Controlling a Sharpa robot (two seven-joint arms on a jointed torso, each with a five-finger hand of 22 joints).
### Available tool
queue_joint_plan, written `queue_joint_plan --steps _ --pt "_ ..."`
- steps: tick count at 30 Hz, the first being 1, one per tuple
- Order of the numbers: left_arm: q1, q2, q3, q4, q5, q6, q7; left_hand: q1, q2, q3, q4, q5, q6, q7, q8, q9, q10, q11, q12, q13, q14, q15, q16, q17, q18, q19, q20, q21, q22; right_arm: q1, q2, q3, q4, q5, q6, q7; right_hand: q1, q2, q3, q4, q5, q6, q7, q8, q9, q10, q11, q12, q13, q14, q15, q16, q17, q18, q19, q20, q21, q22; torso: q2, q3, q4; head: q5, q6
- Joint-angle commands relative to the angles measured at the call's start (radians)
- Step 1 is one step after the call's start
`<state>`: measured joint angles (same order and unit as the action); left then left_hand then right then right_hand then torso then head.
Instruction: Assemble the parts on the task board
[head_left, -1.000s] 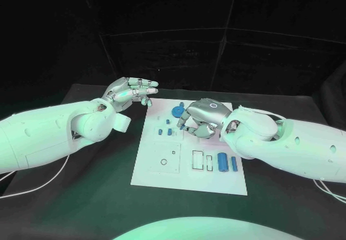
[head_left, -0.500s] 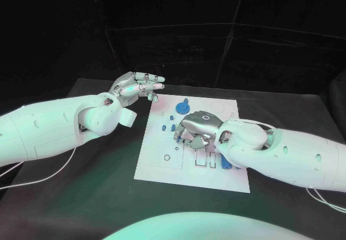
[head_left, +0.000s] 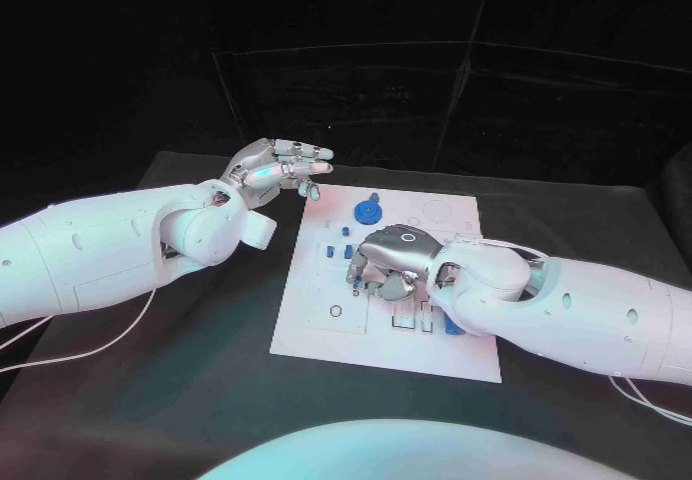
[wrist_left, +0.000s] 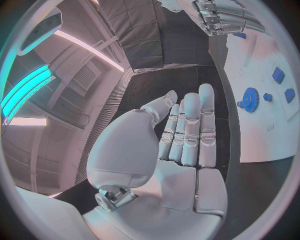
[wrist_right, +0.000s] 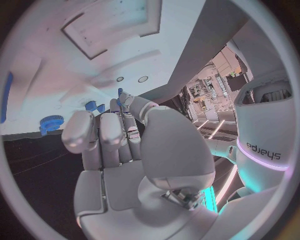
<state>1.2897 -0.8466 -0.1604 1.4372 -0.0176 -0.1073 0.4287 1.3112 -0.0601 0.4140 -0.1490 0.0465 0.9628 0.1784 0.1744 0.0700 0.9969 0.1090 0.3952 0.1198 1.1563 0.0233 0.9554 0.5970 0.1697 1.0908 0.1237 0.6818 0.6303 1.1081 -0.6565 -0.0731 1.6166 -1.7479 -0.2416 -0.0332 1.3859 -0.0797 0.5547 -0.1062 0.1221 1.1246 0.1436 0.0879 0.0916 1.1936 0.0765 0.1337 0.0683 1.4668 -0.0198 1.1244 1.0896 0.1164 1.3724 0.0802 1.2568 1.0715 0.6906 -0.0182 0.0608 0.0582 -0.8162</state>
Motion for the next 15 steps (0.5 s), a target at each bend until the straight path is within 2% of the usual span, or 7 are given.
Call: queue_joint_plan --steps 1,15 --pt "0.002 0.002 0.001 0.001 0.002 0.012 0.005 0.002 0.004 -0.005 -0.002 0.003 -0.003 0.001 0.004 -0.002 -0.003 0.000 0.006 0.002 -0.008 0.001 -0.004 -0.001 0.014 -0.009 0.000 -0.003 -0.001 0.000 0.003 0.000 -0.002 -0.021 0.018 -0.003 0.008 -0.002 -0.002 -0.006 0.004 -0.006 0.002 -0.007 -0.001 0.007 -0.002 0.002 0.001 0.031 0.004 0.003 -0.001 -0.019 0.001 0.003 0.006 0.001 0.000 -0.0002 0.0005 0.000 -0.001" --pt "0.002 0.003 0.001 -0.001 0.002 0.015 0.003 0.002 0.004 -0.005 -0.002 0.003 -0.003 0.001 0.004 -0.002 -0.003 0.000 0.006 0.002 -0.008 0.001 -0.004 -0.001 0.014 -0.009 0.000 -0.003 -0.001 -0.005 0.013 -0.001 -0.008 -0.031 0.044 -0.001 0.007 -0.003 -0.004 -0.005 0.004 -0.006 0.003 -0.007 -0.001 0.007 -0.002 0.002 0.001 0.031 0.005 0.004 0.000 -0.019 0.000 0.004 0.007 0.001 0.000 -0.0002 -0.0003 0.002 -0.006"
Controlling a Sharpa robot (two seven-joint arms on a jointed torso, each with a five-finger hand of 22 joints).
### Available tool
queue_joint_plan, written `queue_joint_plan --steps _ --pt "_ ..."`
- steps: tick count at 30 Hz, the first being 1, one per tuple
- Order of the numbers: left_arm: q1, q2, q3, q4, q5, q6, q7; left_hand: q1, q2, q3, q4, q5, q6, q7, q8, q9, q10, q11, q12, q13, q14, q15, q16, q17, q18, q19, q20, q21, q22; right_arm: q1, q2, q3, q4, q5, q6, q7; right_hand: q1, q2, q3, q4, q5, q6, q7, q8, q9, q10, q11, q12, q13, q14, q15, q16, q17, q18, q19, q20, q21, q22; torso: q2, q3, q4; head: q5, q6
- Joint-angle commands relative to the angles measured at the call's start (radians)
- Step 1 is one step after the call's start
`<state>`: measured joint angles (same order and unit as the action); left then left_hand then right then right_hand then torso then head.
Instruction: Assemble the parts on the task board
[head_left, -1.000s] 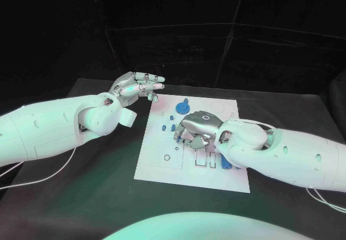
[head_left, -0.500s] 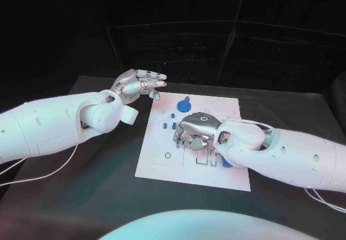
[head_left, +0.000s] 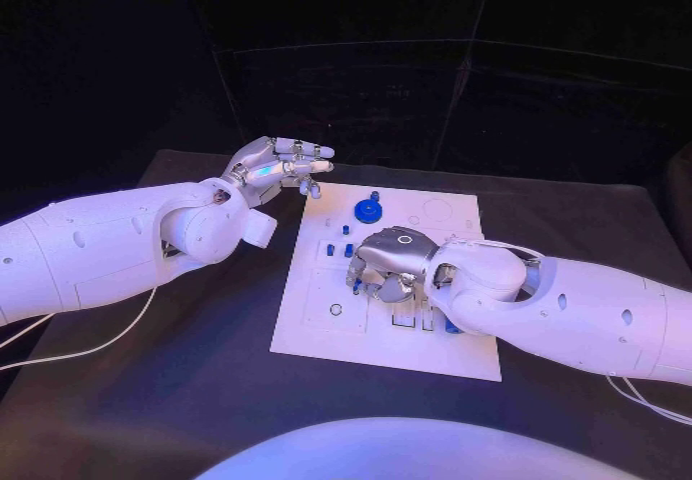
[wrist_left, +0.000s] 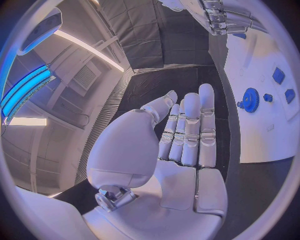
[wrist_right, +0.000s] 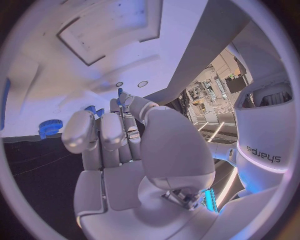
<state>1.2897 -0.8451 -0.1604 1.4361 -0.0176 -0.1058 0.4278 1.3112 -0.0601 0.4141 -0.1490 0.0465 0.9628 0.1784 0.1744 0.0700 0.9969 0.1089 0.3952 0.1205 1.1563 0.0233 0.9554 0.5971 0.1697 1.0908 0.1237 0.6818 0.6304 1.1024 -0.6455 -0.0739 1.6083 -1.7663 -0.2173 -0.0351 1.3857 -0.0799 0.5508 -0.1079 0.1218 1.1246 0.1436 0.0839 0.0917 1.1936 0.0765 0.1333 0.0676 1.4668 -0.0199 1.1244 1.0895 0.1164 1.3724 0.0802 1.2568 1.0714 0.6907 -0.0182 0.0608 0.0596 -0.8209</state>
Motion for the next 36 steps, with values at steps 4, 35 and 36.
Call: queue_joint_plan --steps 4,35,36 --pt "0.002 0.002 0.001 0.000 0.002 0.013 0.003 0.002 0.004 -0.005 -0.002 0.003 -0.003 0.001 0.004 -0.002 -0.003 0.000 0.006 0.001 -0.008 0.001 -0.004 -0.001 0.014 -0.009 0.000 -0.003 -0.001 0.000 0.003 0.000 -0.003 -0.015 0.024 -0.001 0.007 -0.003 0.000 -0.003 0.004 -0.006 0.003 -0.003 -0.001 0.007 -0.002 0.002 0.002 0.031 0.005 0.005 0.000 -0.019 0.000 0.004 0.007 0.001 0.000 -0.0001 0.0003 0.000 -0.002" --pt "0.002 0.004 0.001 -0.004 0.002 0.017 -0.001 0.003 0.005 -0.008 -0.002 0.003 -0.004 0.001 0.005 -0.001 -0.006 0.001 0.009 0.002 -0.010 0.002 -0.004 -0.003 0.014 -0.010 0.000 -0.005 -0.003 -0.005 0.014 -0.008 -0.007 -0.036 0.050 -0.006 0.005 -0.003 -0.003 -0.003 0.004 -0.006 0.003 -0.003 -0.001 0.009 -0.002 0.002 0.002 0.031 0.006 0.005 -0.001 -0.019 0.000 0.005 0.008 0.002 0.000 -0.0003 -0.0005 0.000 -0.010" --pt "0.002 0.004 0.001 -0.004 0.002 0.017 -0.001 0.003 0.005 -0.008 -0.002 0.003 -0.004 0.001 0.005 -0.001 -0.006 0.001 0.009 0.002 -0.010 0.002 -0.004 -0.003 0.014 -0.010 0.000 -0.005 -0.003 -0.005 0.014 -0.008 -0.007 -0.037 0.047 -0.008 0.004 -0.004 -0.005 -0.002 0.003 -0.006 0.003 -0.004 -0.001 0.009 -0.001 0.001 0.002 0.030 0.006 0.004 -0.002 -0.019 -0.002 0.005 0.007 0.001 0.000 -0.0003 -0.0006 0.000 -0.009"
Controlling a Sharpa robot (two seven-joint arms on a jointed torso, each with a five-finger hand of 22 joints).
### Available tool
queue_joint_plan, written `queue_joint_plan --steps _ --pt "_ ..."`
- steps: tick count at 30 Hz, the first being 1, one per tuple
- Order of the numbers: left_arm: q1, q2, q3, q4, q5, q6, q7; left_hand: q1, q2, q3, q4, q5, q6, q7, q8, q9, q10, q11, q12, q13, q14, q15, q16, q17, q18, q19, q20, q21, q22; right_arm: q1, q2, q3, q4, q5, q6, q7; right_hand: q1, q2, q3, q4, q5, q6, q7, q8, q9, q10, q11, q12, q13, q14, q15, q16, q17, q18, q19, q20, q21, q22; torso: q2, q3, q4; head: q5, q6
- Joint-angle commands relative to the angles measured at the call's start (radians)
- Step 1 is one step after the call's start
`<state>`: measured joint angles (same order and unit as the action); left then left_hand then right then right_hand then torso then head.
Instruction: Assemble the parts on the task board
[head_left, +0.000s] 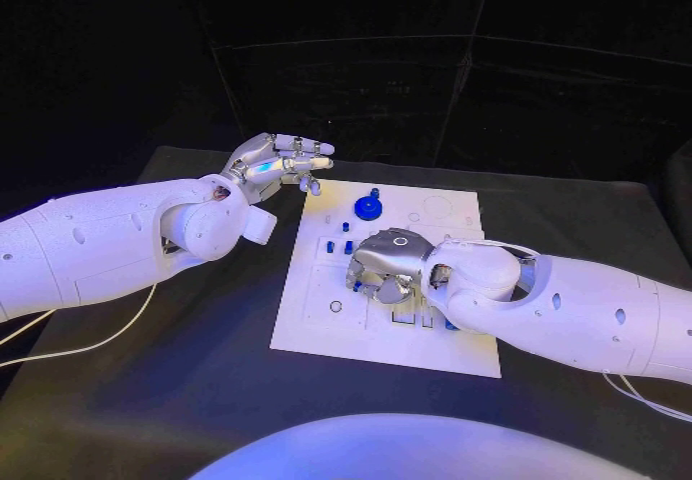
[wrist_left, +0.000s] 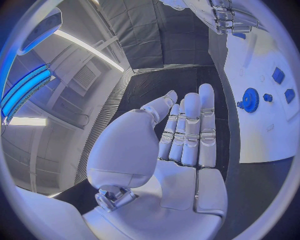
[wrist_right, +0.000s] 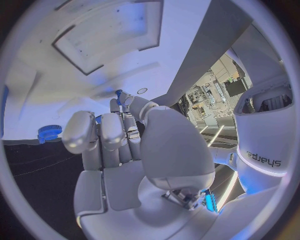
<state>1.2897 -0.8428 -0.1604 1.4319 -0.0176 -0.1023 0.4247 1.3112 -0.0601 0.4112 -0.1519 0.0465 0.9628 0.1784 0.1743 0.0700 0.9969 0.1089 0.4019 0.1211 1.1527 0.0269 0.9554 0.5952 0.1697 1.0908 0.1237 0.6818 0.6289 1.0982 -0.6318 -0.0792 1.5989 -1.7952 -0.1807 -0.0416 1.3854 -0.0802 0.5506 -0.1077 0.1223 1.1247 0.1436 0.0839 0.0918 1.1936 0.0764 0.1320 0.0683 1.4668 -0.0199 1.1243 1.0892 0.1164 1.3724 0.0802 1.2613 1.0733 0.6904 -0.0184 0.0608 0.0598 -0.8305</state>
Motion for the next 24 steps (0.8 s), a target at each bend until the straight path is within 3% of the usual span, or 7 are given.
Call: queue_joint_plan --steps 1,5,9,12,19,24 --pt "0.002 0.001 0.001 0.000 0.002 0.014 0.002 0.003 0.005 -0.005 0.001 0.003 -0.004 0.001 0.005 -0.002 -0.006 0.001 0.002 0.001 -0.006 -0.002 -0.004 -0.001 0.014 -0.010 0.000 -0.005 -0.001 -0.001 0.001 -0.003 0.002 -0.009 0.007 -0.003 0.003 -0.005 -0.006 -0.002 0.003 -0.007 0.003 -0.005 -0.001 0.008 -0.001 0.002 0.002 0.030 0.006 0.004 -0.002 -0.019 -0.003 0.005 0.002 -0.002 0.000 -0.0002 -0.0003 0.000 0.000" --pt "0.002 0.001 0.001 0.000 0.002 0.015 0.000 0.003 0.005 -0.005 0.001 0.003 -0.004 0.001 0.005 -0.002 -0.006 0.001 0.002 0.001 -0.006 -0.002 -0.004 -0.001 0.014 -0.010 0.000 -0.005 -0.001 -0.001 0.001 -0.003 -0.001 -0.009 -0.005 -0.005 -0.012 -0.018 -0.015 0.004 0.004 -0.046 0.014 -0.022 -0.010 -0.032 0.009 -0.022 -0.005 0.016 0.016 -0.033 -0.042 -0.009 -0.030 0.011 -0.029 -0.051 0.000 -0.0001 -0.0001 -0.001 0.001" --pt "0.002 0.001 0.001 0.000 0.002 0.016 -0.001 0.003 0.005 -0.005 0.001 0.003 -0.004 0.001 0.005 -0.002 -0.006 0.001 0.002 0.001 -0.006 -0.002 -0.004 -0.001 0.014 -0.010 0.000 -0.005 -0.001 -0.001 0.001 -0.004 -0.005 -0.005 -0.025 -0.006 -0.043 -0.053 -0.045 0.018 0.017 -0.134 0.037 -0.023 -0.026 -0.144 0.039 -0.065 -0.006 -0.049 0.037 -0.216 -0.221 0.030 -0.142 0.031 -0.181 -0.263 0.000 0.0000 0.0007 -0.002 0.001" --pt "0.002 0.001 0.001 -0.001 0.002 0.018 -0.003 0.002 0.005 -0.006 0.001 0.003 -0.004 0.002 0.005 -0.002 -0.007 0.001 0.003 0.001 -0.007 -0.001 -0.005 -0.002 0.013 -0.010 0.000 -0.006 -0.002 -0.001 0.000 -0.004 -0.005 -0.003 -0.045 -0.005 -0.041 -0.058 -0.100 0.025 0.004 -0.193 0.043 -0.020 -0.025 -0.214 0.044 -0.060 -0.004 -0.084 0.044 -0.338 -0.337 0.054 -0.207 0.041 -0.295 -0.405 0.000 -0.0001 0.0000 -0.002 0.002" --pt "0.002 -0.001 0.001 -0.001 0.002 0.020 -0.006 0.002 0.005 -0.007 0.001 0.003 -0.005 0.002 0.005 -0.002 -0.008 0.001 0.004 0.001 -0.007 -0.001 -0.005 -0.002 0.013 -0.010 0.001 -0.006 -0.002 -0.001 -0.018 -0.004 0.010 0.015 -0.081 0.012 -0.036 -0.059 -0.189 0.039 0.012 -0.223 0.041 -0.019 -0.023 -0.247 0.047 -0.031 -0.001 -0.077 0.043 -0.375 -0.379 0.058 -0.201 0.042 -0.337 -0.446 0.000 -0.0001 -0.0003 -0.002 0.003" --pt "0.002 -0.004 0.001 -0.001 0.002 0.021 -0.007 0.002 0.005 -0.007 0.001 0.003 -0.005 0.002 0.006 -0.002 -0.008 0.001 0.004 0.001 -0.007 -0.001 -0.005 -0.002 0.013 -0.010 0.001 -0.006 -0.002 -0.001 -0.061 -0.004 0.049 0.036 -0.135 0.025 -0.024 -0.042 -0.224 0.047 0.022 -0.198 0.040 -0.010 -0.018 -0.227 0.043 0.005 0.001 -0.050 0.040 -0.331 -0.344 0.049 -0.163 0.039 -0.309 -0.406 -0.001 0.0002 -0.0008 -0.004 0.005"
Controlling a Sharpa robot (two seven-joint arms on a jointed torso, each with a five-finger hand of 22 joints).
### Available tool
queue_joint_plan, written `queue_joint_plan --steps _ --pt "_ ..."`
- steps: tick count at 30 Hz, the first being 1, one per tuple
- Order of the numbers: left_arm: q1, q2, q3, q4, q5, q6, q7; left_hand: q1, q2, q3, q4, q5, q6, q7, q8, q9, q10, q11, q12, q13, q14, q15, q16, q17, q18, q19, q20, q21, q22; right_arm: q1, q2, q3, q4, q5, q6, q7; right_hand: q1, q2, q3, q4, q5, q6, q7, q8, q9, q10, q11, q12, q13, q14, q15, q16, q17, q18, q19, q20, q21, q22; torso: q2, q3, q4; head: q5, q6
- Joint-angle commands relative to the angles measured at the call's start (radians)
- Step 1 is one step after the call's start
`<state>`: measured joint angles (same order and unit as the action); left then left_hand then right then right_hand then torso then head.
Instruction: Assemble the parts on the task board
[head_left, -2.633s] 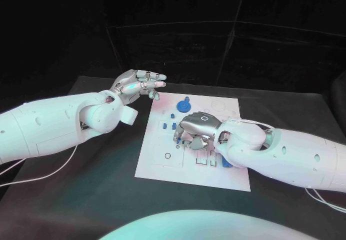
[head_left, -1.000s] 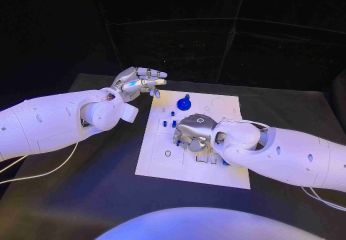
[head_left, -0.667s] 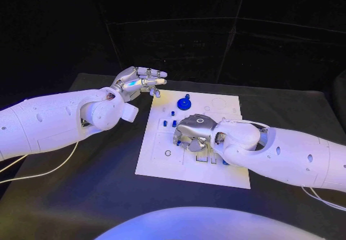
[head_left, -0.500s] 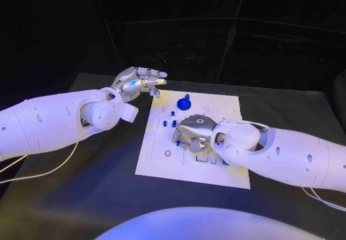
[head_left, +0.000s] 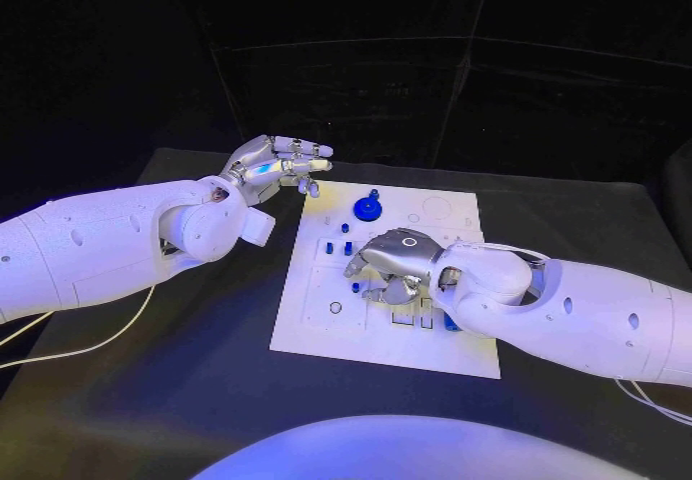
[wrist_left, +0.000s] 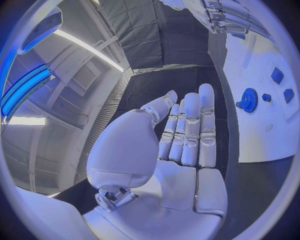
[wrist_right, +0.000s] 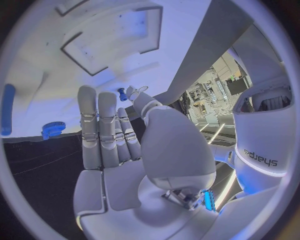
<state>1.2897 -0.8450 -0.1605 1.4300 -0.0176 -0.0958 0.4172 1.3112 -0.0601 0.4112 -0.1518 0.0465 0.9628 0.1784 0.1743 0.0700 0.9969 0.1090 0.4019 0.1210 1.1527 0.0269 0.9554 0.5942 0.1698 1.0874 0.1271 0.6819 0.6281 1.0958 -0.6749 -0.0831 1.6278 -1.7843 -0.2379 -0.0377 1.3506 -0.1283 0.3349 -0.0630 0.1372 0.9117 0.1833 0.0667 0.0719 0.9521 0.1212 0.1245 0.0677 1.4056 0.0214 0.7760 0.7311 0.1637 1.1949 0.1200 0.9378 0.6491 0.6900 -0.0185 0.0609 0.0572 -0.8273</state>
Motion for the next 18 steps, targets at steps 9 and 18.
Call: queue_joint_plan --steps 9,18 --pt "0.002 -0.006 0.001 0.003 0.002 0.014 0.000 0.002 0.005 -0.008 0.001 0.003 -0.005 0.002 0.006 -0.002 -0.009 0.001 0.004 0.001 -0.008 -0.001 -0.005 -0.002 0.013 -0.007 -0.003 -0.007 -0.002 0.018 -0.146 0.020 0.093 0.118 -0.096 -0.020 0.006 0.022 -0.016 0.020 0.010 0.049 -0.010 0.011 0.004 0.073 -0.013 0.054 -0.002 0.053 -0.010 0.121 0.107 -0.019 0.079 -0.008 0.101 0.132 -0.001 -0.0010 -0.0010 -0.020 0.019" --pt "0.001 -0.006 0.001 0.002 0.002 0.014 -0.001 0.002 0.005 -0.008 0.001 0.003 -0.005 0.002 0.006 -0.002 -0.009 0.001 0.004 0.001 -0.008 -0.001 -0.005 -0.002 0.013 -0.007 -0.003 -0.007 -0.002 0.071 -0.220 0.038 0.085 0.088 -0.045 -0.089 -0.014 -0.010 -0.087 0.046 0.006 0.048 -0.039 0.002 0.001 0.030 -0.031 0.054 -0.003 0.033 -0.019 0.085 0.064 -0.010 0.053 -0.016 0.060 0.079 0.000 0.0007 -0.0010 -0.036 0.036"
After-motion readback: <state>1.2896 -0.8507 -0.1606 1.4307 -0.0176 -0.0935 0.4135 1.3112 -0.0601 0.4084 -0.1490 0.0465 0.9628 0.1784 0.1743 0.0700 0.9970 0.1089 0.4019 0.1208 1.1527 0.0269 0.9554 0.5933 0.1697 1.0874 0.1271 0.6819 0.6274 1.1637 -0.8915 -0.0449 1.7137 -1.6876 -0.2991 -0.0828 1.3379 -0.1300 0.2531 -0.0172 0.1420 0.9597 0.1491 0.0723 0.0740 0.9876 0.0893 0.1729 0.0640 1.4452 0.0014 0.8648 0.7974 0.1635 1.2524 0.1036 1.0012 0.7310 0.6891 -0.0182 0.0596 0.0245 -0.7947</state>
